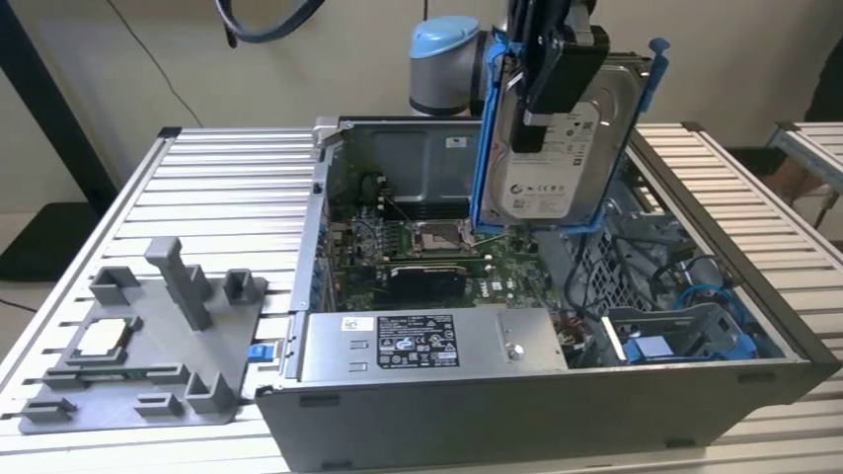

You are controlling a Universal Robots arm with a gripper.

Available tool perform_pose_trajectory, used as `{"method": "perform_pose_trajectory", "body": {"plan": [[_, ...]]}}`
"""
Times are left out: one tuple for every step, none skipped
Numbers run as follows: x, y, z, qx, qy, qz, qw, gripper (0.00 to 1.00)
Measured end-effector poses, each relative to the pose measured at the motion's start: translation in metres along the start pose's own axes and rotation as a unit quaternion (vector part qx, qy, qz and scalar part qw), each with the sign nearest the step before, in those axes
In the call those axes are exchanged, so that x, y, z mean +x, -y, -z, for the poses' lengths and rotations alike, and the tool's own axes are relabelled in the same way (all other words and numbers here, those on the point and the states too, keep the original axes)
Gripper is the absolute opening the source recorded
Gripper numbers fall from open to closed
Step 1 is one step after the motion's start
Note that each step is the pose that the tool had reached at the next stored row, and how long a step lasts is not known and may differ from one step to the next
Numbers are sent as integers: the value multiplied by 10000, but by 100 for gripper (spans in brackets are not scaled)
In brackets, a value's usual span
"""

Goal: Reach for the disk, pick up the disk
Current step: 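Pick up the disk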

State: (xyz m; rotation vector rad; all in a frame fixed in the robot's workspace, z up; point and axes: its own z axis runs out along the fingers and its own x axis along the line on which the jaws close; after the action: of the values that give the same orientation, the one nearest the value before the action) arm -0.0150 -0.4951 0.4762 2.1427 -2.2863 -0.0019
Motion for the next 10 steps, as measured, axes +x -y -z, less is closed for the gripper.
{"method": "perform_pose_trajectory", "body": {"plan": [[24, 2, -1, 0, 0, -4, 10000, 0], [49, 4, -2, 0, 0, -8, 10000, 0], [74, 6, -3, 0, 0, -12, 10000, 0], [99, 8, -4, 0, 0, -16, 10000, 0], [122, 9, -5, 0, 0, -20, 10000, 0], [147, 11, -6, 0, 0, -24, 10000, 0], [172, 14, -7, 0, 0, -27, 10000, 0], [198, 16, -8, 0, 0, -31, 10000, 0], [247, 20, -10, 0, 0, -38, 10000, 0], [271, 23, -10, 0, 0, -42, 10000, 0]]}}
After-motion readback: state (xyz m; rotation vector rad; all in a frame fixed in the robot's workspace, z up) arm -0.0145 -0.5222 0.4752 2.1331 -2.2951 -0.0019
